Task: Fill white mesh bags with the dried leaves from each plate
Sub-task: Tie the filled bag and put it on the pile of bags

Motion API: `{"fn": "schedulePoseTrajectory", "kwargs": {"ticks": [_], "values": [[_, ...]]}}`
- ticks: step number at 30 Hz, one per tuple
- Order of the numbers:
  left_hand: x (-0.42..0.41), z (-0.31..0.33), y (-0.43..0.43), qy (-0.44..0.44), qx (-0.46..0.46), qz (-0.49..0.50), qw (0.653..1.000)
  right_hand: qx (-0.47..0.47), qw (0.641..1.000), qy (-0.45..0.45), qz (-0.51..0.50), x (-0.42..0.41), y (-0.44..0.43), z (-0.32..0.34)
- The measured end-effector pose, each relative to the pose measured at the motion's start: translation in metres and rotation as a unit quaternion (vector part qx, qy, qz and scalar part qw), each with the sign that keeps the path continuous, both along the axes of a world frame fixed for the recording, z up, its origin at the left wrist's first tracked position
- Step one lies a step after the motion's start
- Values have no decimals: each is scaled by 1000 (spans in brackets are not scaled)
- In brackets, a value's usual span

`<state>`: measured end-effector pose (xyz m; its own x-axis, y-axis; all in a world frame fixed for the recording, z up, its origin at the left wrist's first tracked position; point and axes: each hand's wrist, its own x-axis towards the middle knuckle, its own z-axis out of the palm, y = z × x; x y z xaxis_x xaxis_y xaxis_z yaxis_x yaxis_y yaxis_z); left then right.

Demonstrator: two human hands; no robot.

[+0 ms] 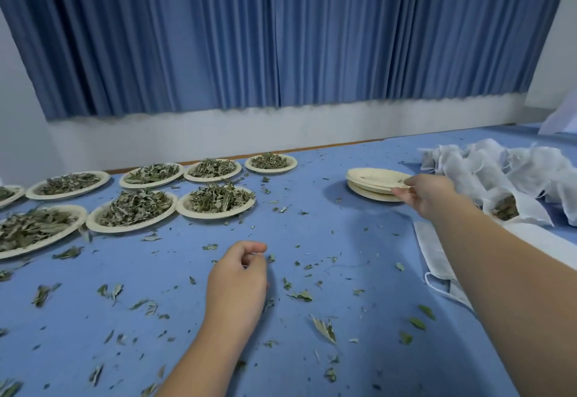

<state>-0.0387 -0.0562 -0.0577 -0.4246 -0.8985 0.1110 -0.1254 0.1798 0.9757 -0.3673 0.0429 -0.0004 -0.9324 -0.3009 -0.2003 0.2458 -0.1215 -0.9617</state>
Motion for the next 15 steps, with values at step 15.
{"fn": "schedulePoseTrajectory", "kwargs": {"ticks": [15], "values": [[-2, -2, 0, -27, -21, -19, 999, 177, 978, 112, 8, 25, 31, 10]]}}
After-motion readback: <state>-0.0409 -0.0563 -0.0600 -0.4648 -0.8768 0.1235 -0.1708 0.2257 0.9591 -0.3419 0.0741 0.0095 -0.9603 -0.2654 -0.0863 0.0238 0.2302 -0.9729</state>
